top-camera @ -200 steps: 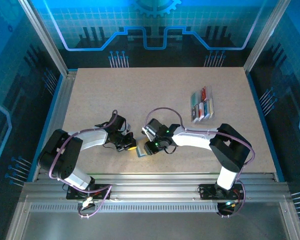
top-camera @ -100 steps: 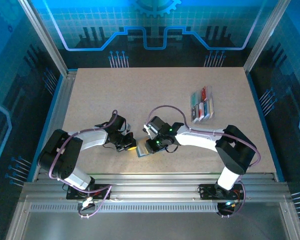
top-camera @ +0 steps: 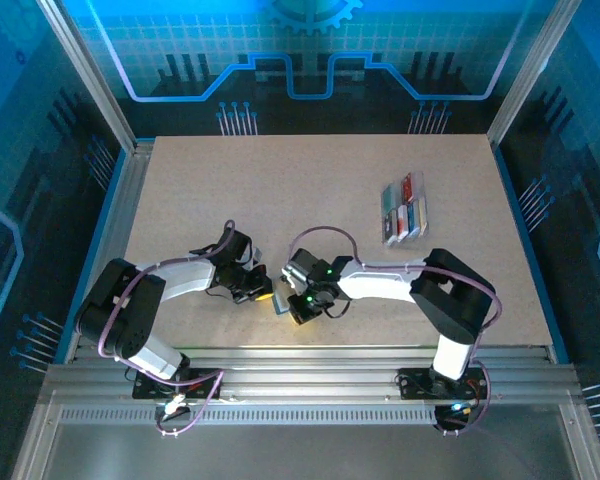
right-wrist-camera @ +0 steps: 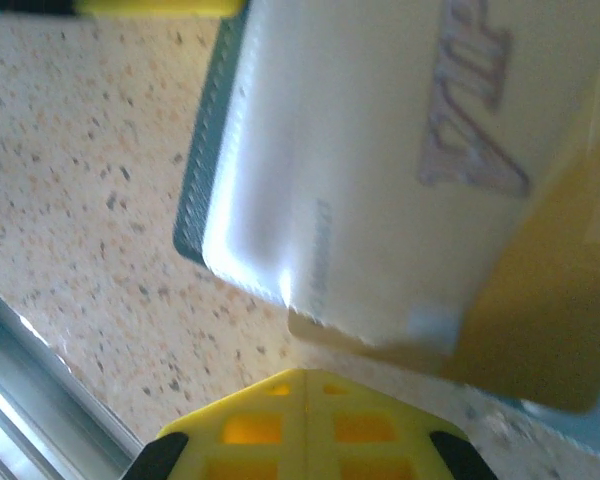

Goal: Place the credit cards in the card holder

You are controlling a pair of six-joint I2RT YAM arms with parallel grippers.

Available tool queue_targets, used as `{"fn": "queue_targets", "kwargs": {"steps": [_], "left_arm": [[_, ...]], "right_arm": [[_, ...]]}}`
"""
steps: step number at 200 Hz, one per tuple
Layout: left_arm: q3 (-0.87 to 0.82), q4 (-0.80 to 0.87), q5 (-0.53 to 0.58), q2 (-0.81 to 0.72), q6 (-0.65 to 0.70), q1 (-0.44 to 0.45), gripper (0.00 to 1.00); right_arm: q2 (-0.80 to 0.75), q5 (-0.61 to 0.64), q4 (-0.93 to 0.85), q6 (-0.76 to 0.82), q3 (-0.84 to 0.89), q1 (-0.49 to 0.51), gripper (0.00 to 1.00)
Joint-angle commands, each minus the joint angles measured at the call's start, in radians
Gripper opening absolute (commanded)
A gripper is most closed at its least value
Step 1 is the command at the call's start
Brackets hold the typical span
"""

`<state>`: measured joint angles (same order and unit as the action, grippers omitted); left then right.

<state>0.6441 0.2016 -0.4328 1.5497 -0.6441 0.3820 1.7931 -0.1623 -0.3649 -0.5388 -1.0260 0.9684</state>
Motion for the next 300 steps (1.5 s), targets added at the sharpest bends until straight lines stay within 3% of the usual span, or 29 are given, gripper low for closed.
{"fn": "queue_targets", "kwargs": {"steps": [1, 40, 68, 97, 123, 150, 232, 300], "left_arm": [[-0.026, 0.01, 0.02, 0.015, 0.023, -0.005, 0.02], [-0.027, 0.009, 0.019, 0.02, 0.022, -0.005, 0.02], [-0.027, 0.007, 0.02, 0.018, 0.023, -0.005, 0.02], [-0.032, -0.001, 0.017, 0.021, 0.021, -0.005, 0.02], [-0.04, -0.011, 0.013, 0.018, 0.018, -0.005, 0.02], [-0.041, -0.008, 0.013, 0.016, 0.018, -0.005, 0.02], [-0.04, -0.013, 0.011, 0.027, 0.02, -0.005, 0.02], [-0.05, -0.048, 0.007, 0.067, 0.015, 0.0, 0.02]], "right_arm": [[0.043, -0.002, 0.037, -0.021, -0.052, 0.011, 0.05], [-0.005, 0.031, 0.105, -0.03, -0.043, -0.01, 0.14], [-0.058, -0.05, -0.033, 0.026, -0.068, -0.031, 0.25], [-0.114, -0.129, -0.135, 0.076, -0.032, -0.094, 0.25], [-0.114, -0.104, -0.169, 0.104, -0.039, -0.207, 0.25], [-0.063, -0.112, -0.165, 0.139, -0.101, -0.246, 0.27], [0.116, -0.198, -0.106, 0.126, -0.176, -0.24, 0.35], [0.12, -0.191, -0.098, 0.101, -0.227, -0.166, 0.28]]}}
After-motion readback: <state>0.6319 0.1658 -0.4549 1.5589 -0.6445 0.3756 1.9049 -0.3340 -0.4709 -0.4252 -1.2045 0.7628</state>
